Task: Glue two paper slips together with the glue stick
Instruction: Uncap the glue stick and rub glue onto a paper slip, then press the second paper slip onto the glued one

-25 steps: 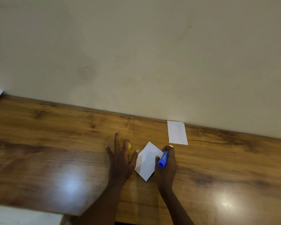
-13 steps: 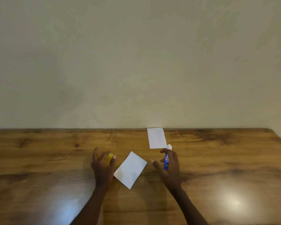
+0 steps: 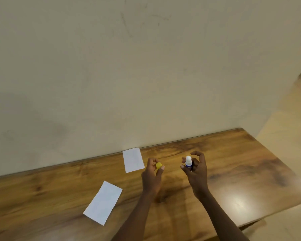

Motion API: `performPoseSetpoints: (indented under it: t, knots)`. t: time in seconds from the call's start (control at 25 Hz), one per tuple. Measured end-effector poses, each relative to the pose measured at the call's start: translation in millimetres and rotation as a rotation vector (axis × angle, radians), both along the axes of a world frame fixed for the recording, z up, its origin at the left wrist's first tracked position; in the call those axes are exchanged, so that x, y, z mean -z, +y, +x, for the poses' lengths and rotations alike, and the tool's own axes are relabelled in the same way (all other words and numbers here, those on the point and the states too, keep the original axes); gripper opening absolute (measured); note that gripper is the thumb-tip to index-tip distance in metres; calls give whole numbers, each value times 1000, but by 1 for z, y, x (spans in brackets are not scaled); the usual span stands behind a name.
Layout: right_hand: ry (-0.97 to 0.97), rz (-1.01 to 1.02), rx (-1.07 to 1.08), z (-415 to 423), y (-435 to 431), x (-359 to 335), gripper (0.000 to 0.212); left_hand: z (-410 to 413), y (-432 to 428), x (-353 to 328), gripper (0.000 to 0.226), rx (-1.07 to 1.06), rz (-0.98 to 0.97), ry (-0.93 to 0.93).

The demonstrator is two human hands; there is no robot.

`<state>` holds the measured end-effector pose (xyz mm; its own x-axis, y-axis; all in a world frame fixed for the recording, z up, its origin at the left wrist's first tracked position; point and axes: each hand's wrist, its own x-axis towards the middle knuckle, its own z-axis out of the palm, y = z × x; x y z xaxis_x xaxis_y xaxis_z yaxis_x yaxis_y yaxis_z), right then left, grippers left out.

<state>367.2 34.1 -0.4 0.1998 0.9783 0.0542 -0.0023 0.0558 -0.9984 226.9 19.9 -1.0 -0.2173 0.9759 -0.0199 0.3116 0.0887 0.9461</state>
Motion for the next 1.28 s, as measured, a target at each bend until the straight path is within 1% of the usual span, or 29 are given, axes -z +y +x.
performPoseSetpoints:
  t: [0.12,0.32,0.56,0.64,0.68,0.72,0.8,0.84,0.88,0.92,0.96,1.0,1.04,1.08,1.12,1.2,1.24,1.28]
  knots:
    - [10,-22,0,19,12,7,47,20,8,16,17,110,-78,156]
    - [-50,-63,-33,24,18,27,52,24,21,31,23,157,-169,415]
    - [-165,-93,-42,25,21,40,54,28,21,45,25,163,-189,532]
    - [-178,-114,-74,28,18,39,60,29,22,46,30,175,-187,534]
    - [-196,-104,-98,30,15,37,64,28,22,45,35,194,-179,521]
    - [-245,-69,-105,33,13,34,66,26,23,43,45,223,-174,483]
    - [-415,98,-9,36,7,22,70,15,20,39,63,269,-156,304]
    - [-503,215,87,34,4,15,70,6,18,38,67,266,-132,221]
    - [-591,330,182,27,2,7,68,-6,16,37,65,232,-96,190]
    - [-670,439,235,14,1,-1,63,-20,15,37,60,169,-60,219]
    - [-741,522,232,-4,1,-6,55,-37,14,38,54,92,-37,286]
    - [-792,558,175,-26,2,-9,44,-52,15,38,49,19,-42,369]
    - [-816,512,84,-49,4,-9,33,-67,17,37,46,-32,-78,467]
    - [-805,381,-13,-70,9,-7,24,-80,20,36,45,-46,-136,580]
    - [-785,204,-95,-88,16,-3,21,-91,23,36,44,-29,-198,695]
    - [-809,-158,-196,-115,32,10,29,-106,27,37,44,41,-262,872]
    - [-848,-265,-221,-124,37,16,33,-111,28,38,43,77,-266,922]
    - [-879,-323,-226,-131,41,20,37,-114,28,39,43,110,-257,949]
